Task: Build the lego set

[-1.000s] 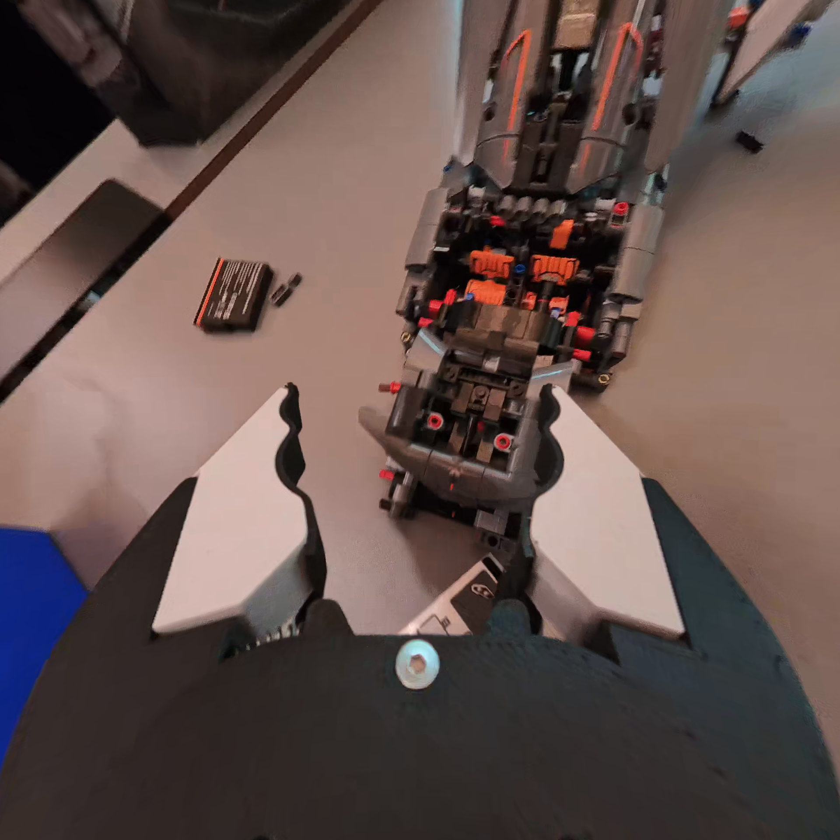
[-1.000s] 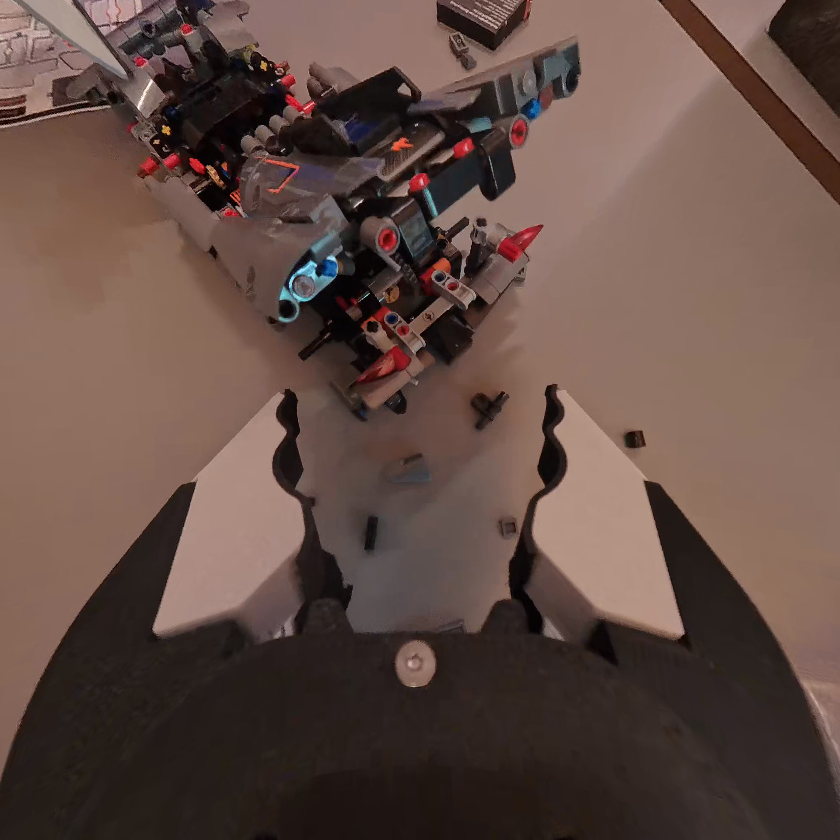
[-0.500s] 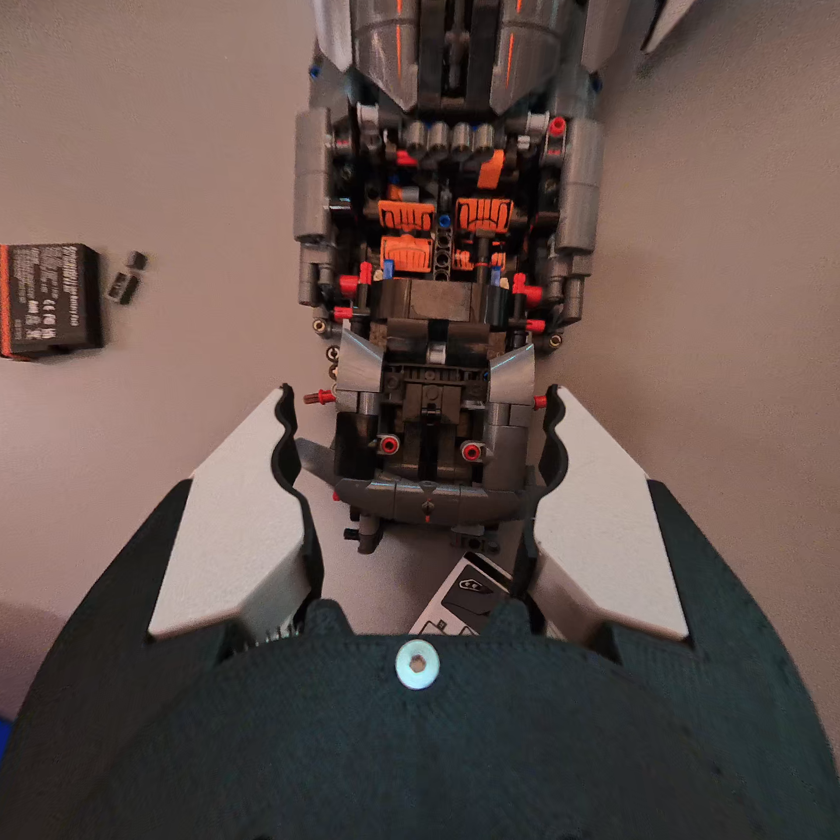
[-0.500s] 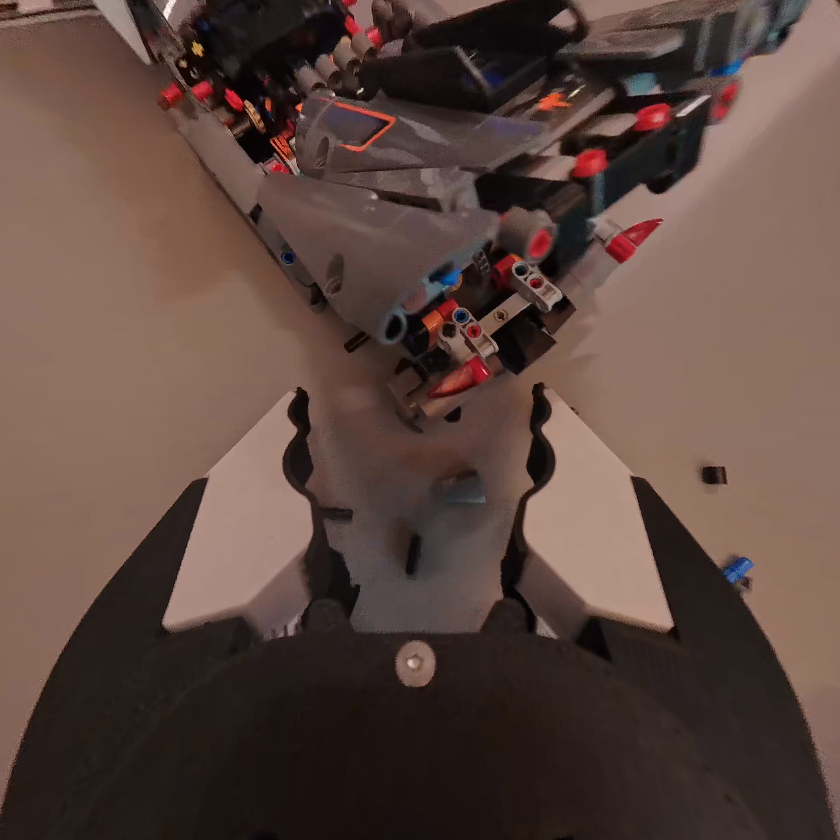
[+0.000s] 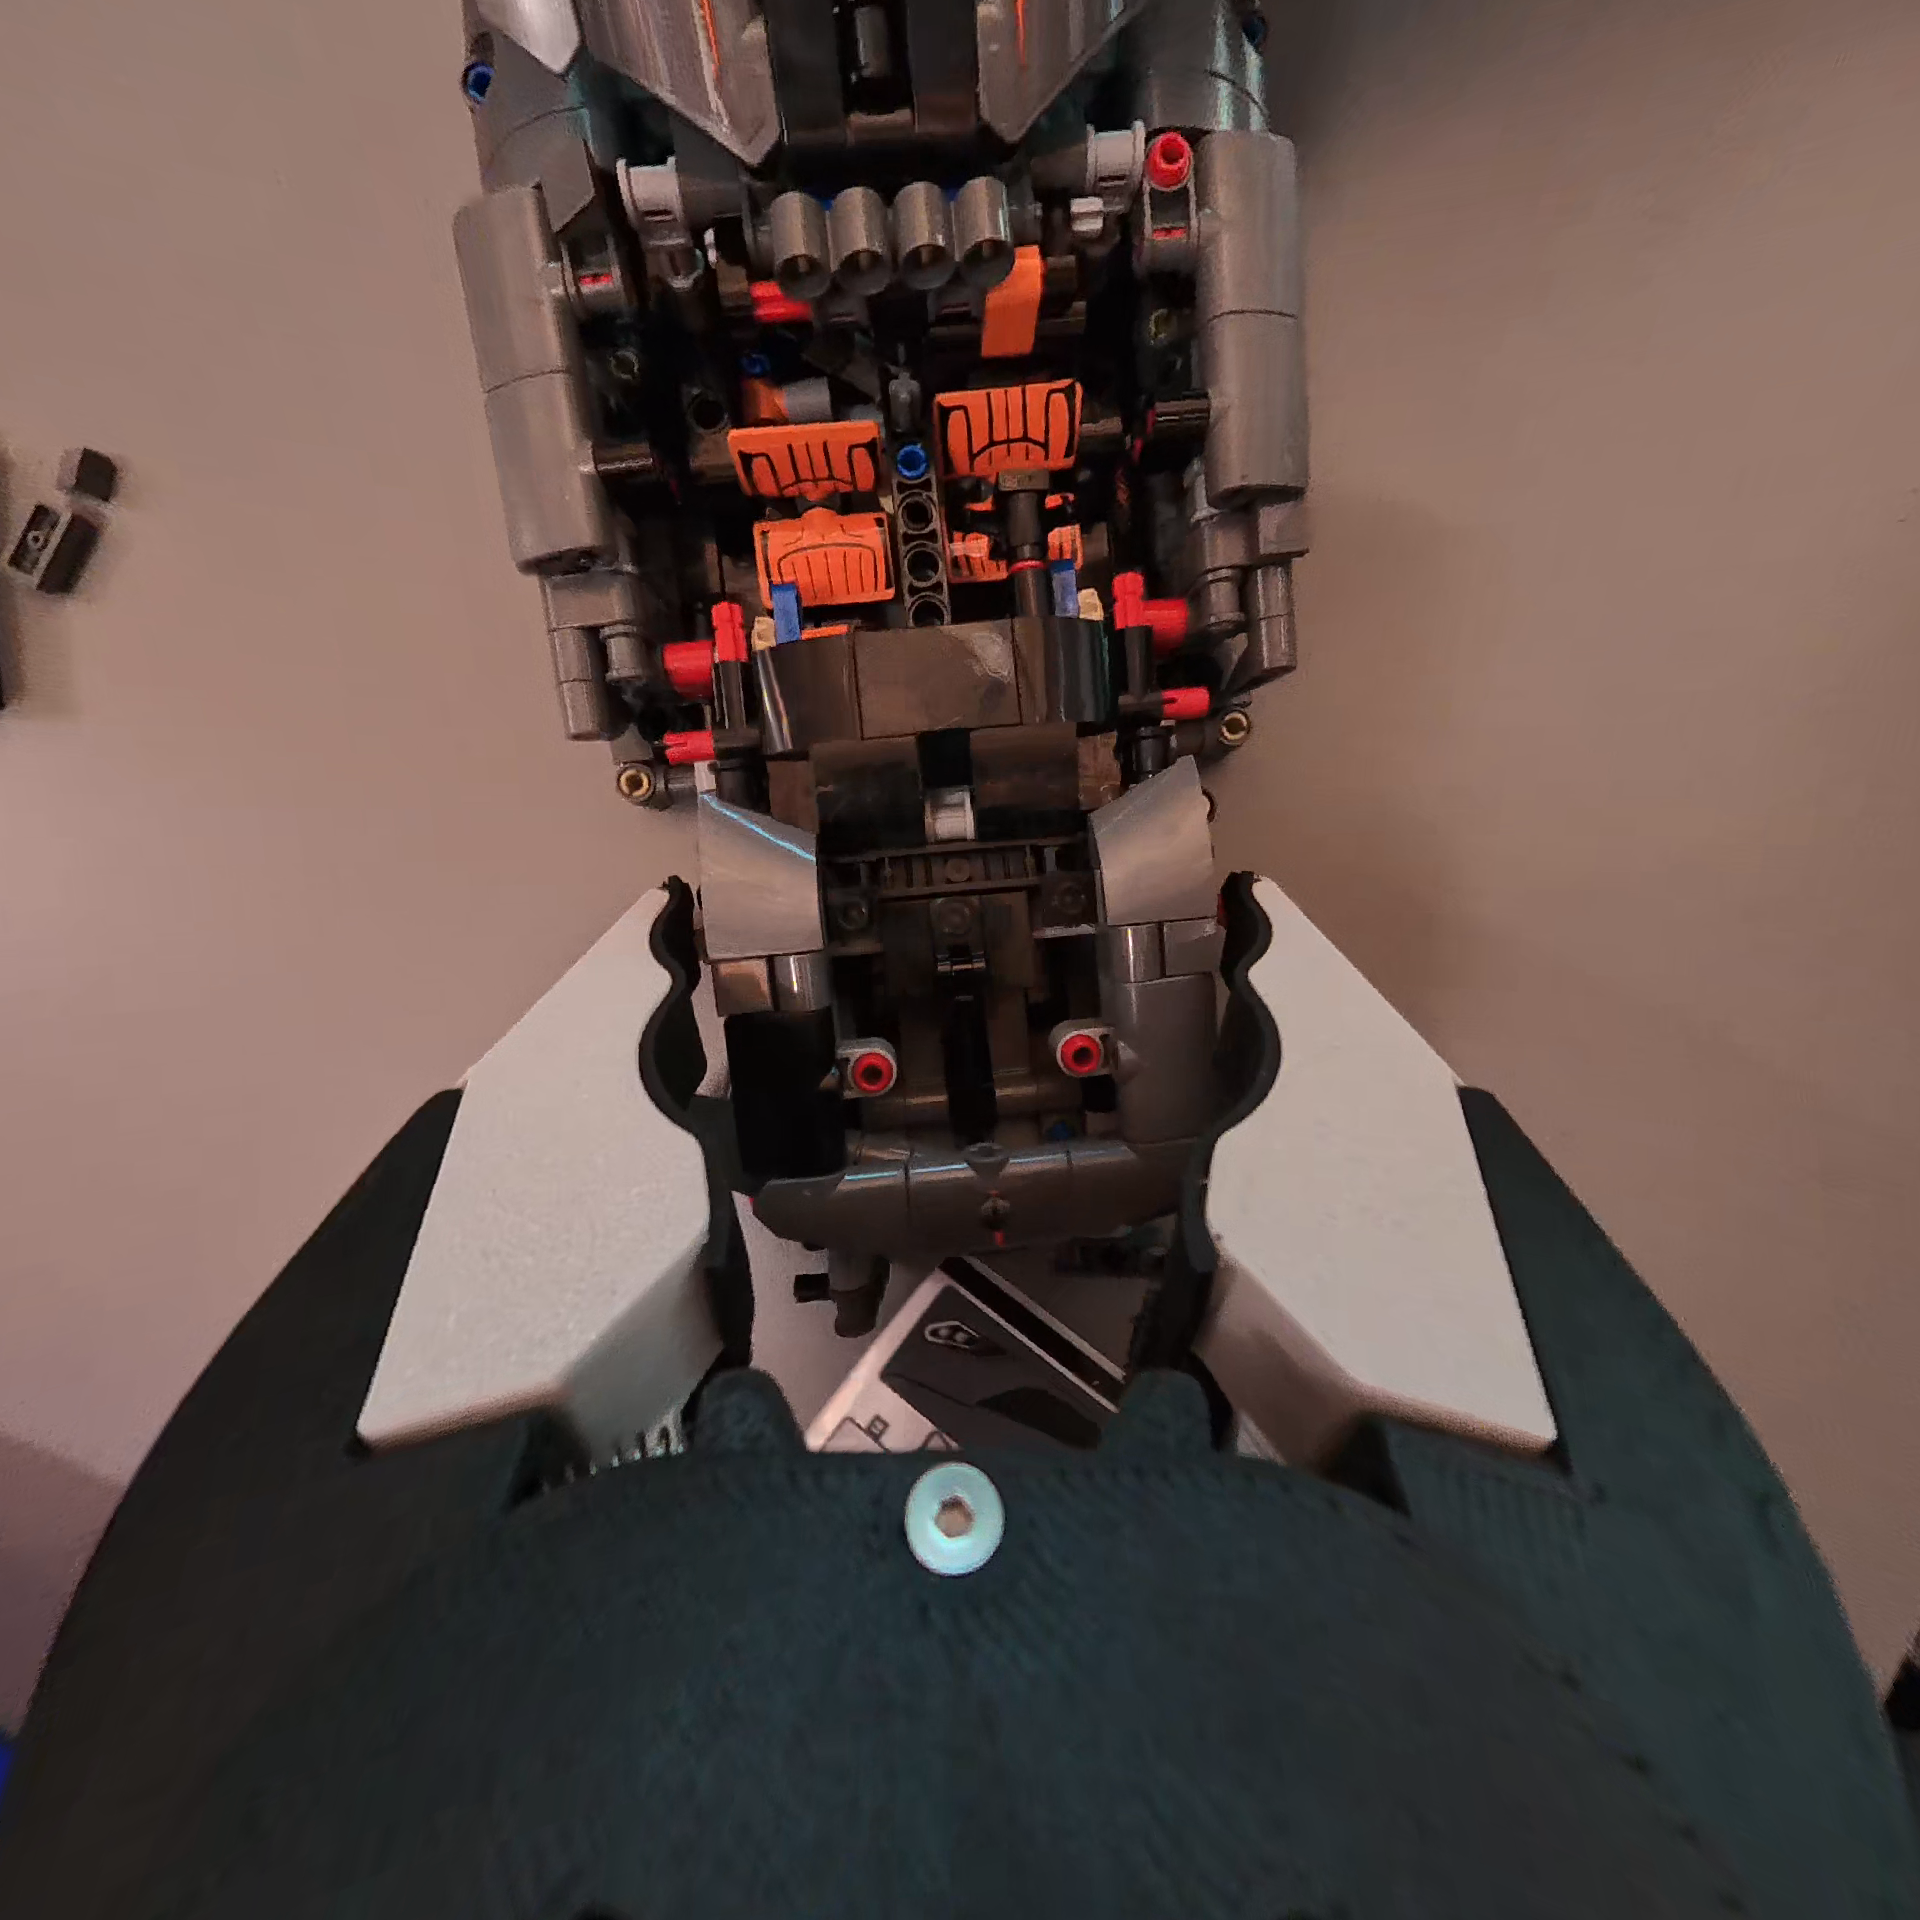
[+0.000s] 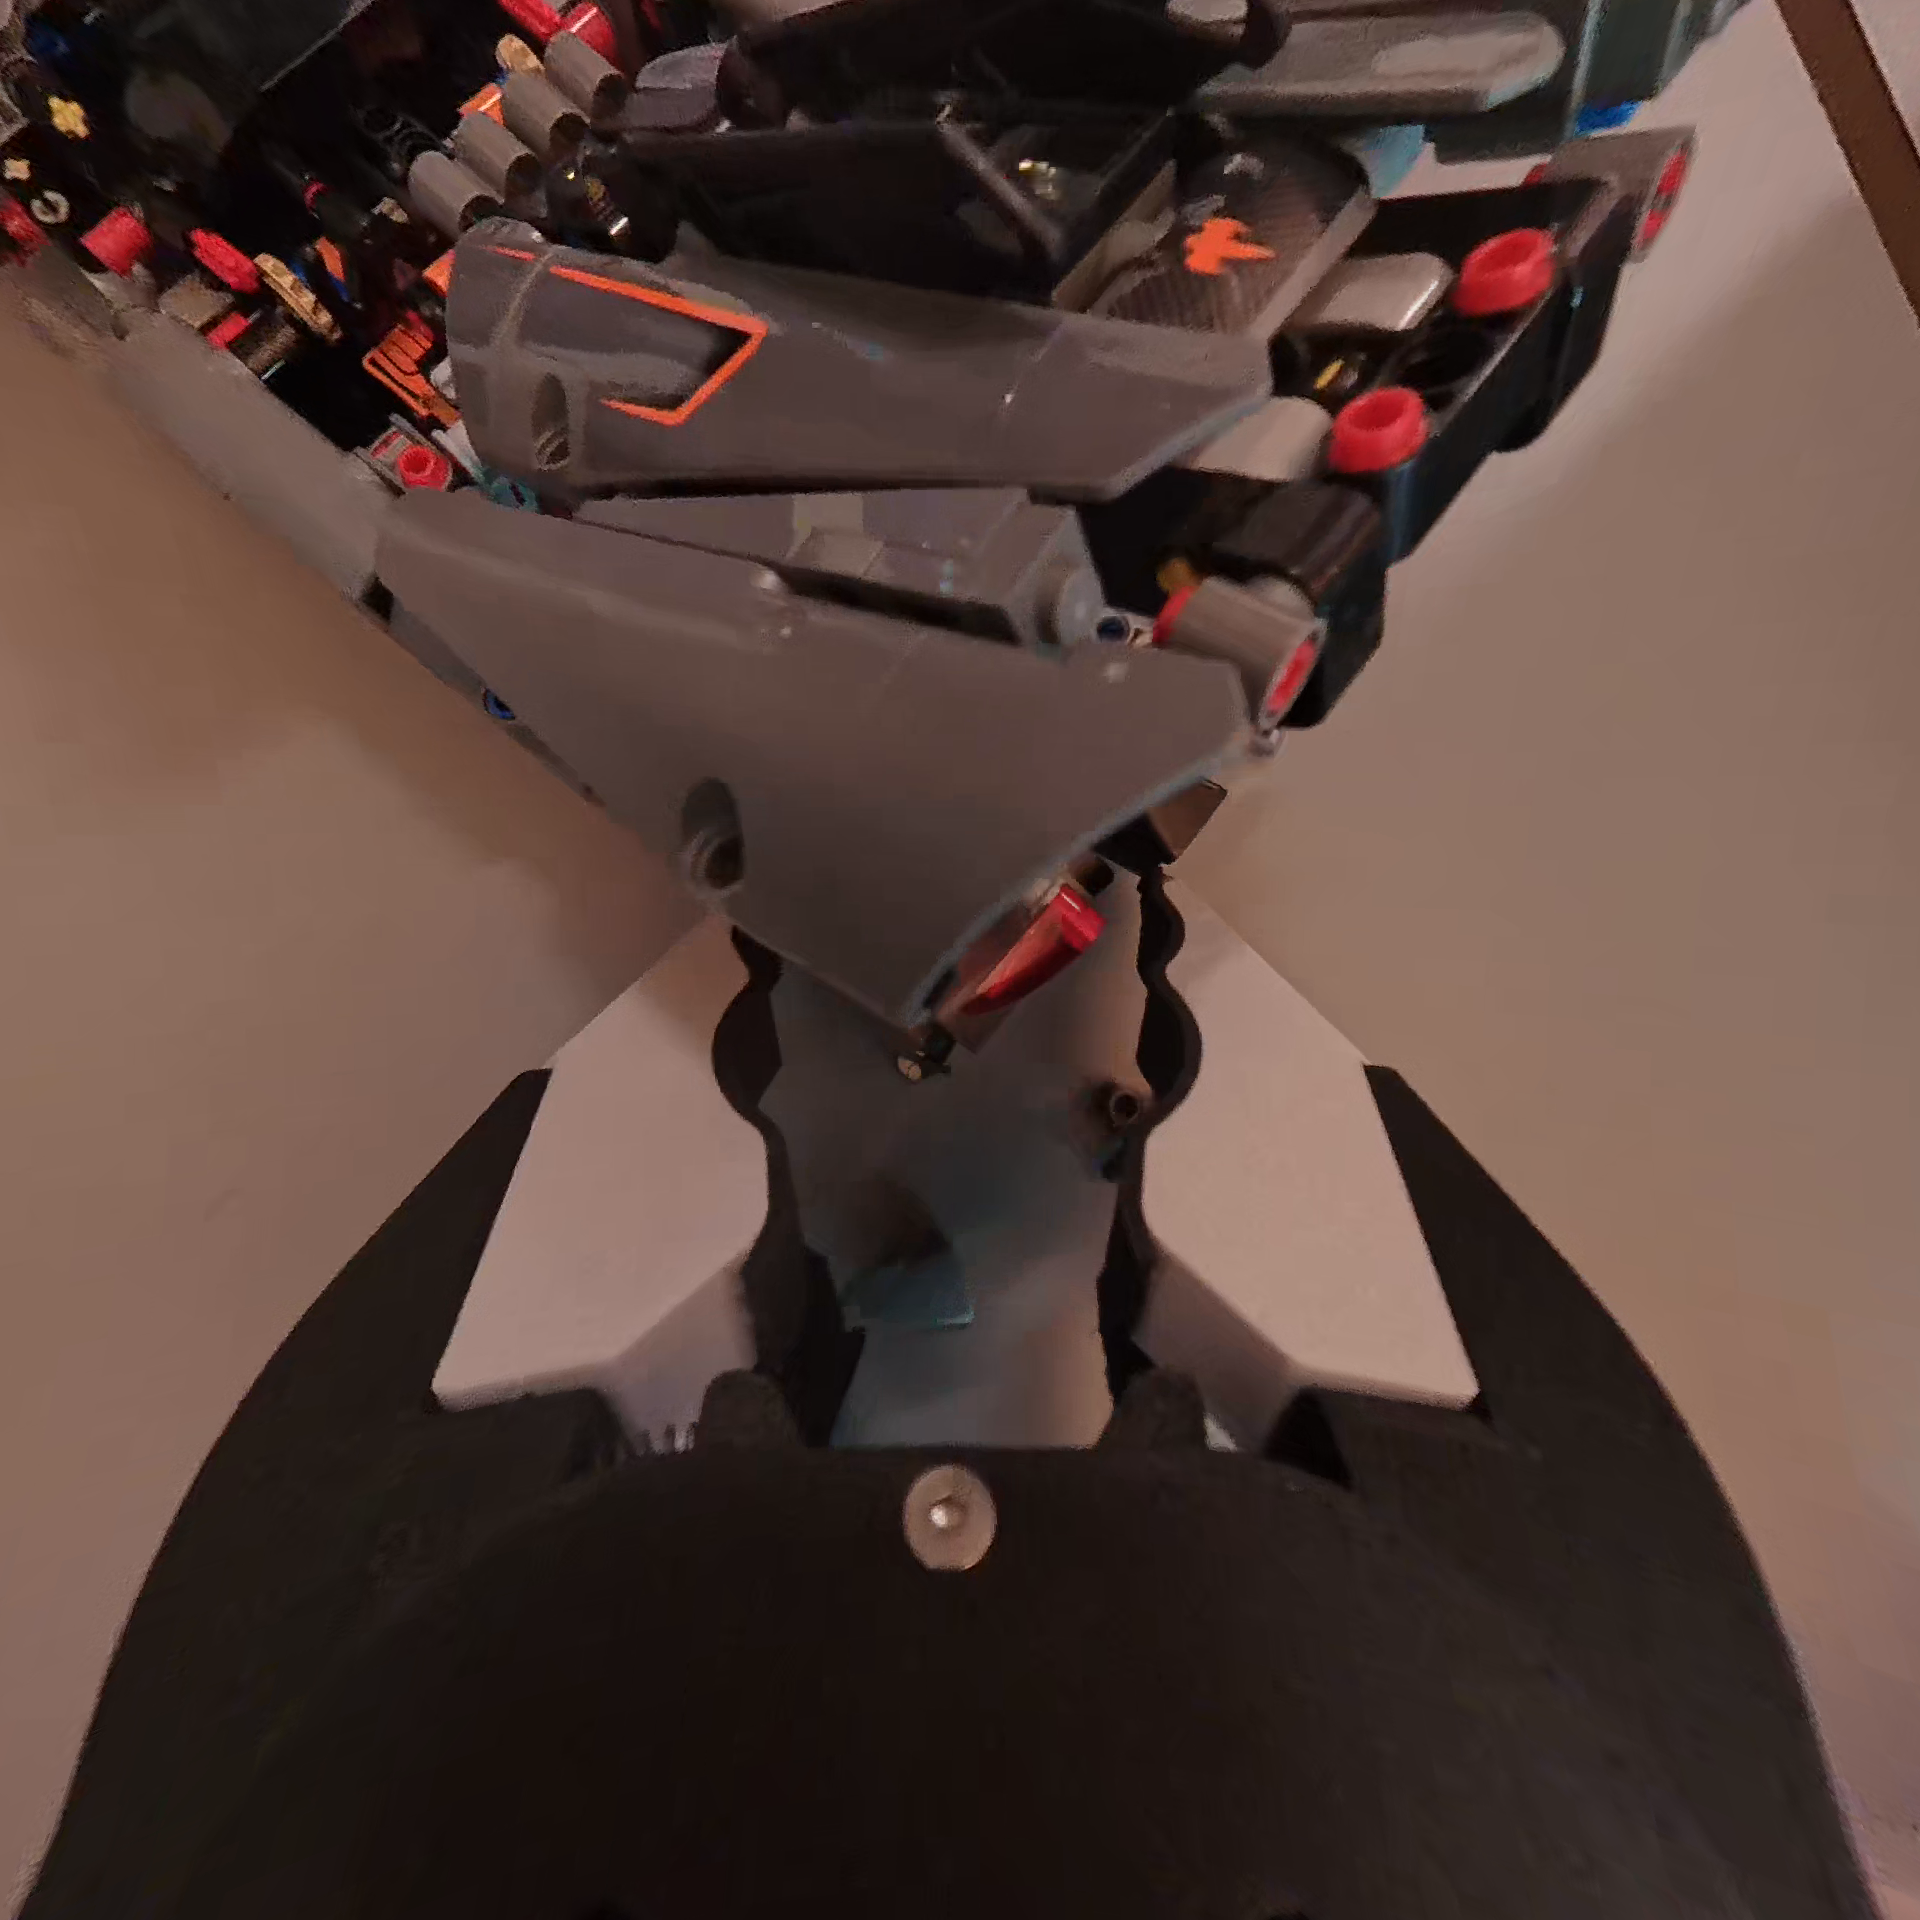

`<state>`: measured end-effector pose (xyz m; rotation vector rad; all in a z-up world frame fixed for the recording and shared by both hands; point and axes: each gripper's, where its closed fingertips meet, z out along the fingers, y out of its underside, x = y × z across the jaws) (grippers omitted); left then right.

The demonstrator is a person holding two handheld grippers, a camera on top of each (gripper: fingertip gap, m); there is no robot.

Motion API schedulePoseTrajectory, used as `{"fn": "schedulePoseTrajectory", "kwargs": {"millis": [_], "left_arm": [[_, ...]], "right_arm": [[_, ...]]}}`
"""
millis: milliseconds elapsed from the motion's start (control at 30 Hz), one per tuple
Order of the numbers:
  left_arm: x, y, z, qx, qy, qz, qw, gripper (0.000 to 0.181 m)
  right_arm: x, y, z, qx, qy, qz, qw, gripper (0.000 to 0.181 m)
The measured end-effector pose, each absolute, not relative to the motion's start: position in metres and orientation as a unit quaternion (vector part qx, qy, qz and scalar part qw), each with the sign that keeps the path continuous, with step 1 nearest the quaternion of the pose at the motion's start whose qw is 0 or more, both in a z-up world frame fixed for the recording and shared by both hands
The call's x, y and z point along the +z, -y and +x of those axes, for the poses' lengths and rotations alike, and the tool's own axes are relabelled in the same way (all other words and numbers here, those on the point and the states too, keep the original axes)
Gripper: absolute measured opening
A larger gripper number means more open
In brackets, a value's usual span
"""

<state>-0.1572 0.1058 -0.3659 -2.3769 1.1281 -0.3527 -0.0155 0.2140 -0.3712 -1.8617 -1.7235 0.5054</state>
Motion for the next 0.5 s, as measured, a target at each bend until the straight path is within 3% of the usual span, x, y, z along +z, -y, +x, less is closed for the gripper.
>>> {"fn": "schedulePoseTrajectory", "kwargs": {"millis": [33,100,367,500], "left_arm": [[-0.366,-0.105,-0.158,-0.126,-0.408,-0.871,0.245,0.1],[-0.364,-0.103,-0.16,-0.121,-0.398,-0.873,0.255,0.099],[-0.363,-0.1,-0.163,-0.103,-0.385,-0.879,0.262,0.105],[-0.364,-0.097,-0.16,-0.096,-0.376,-0.883,0.266,0.106]], "right_arm": [[-0.372,-0.214,-0.017,0.192,0.648,-0.688,0.266,0.071],[-0.373,-0.217,-0.013,0.191,0.652,-0.691,0.248,0.081],[-0.373,-0.202,0.018,0.239,0.651,-0.685,0.222,0.062],[-0.375,-0.199,0.013,0.232,0.656,-0.68,0.228,0.062]]}}
